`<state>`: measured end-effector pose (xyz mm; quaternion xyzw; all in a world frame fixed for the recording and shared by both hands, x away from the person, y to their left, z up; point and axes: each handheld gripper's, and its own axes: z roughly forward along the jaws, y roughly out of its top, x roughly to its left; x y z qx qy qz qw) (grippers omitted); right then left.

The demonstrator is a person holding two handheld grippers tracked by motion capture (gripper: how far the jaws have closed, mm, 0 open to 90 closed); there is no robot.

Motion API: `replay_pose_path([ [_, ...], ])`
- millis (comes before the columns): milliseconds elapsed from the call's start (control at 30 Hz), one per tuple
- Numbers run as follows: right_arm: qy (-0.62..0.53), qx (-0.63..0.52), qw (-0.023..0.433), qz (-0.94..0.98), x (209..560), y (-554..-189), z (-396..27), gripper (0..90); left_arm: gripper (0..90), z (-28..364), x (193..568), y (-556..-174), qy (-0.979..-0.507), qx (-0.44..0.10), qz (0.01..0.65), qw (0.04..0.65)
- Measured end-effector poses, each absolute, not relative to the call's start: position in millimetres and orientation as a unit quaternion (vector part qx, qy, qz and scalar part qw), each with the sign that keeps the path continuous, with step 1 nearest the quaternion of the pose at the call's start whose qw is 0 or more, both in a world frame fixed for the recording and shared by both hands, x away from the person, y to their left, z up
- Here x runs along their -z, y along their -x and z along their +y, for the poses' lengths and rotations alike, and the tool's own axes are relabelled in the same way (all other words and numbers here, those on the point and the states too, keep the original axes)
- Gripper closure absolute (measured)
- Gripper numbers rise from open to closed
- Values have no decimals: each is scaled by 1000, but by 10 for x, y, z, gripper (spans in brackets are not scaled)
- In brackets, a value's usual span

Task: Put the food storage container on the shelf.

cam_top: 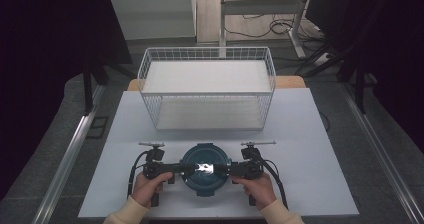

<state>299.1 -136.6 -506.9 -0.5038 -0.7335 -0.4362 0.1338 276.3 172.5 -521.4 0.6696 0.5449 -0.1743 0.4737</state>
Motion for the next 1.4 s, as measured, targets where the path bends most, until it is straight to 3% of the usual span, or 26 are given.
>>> replay_pose_path([
  [500, 501, 468, 119, -718, 4998, -2902, -1448, 363, 386, 1723, 5111, -2680, -679, 153, 534, 479],
  [1400, 445, 491, 64, -746, 4706, -2828, -1466, 391, 400, 1724, 4881, -2609, -682, 134, 516, 500],
])
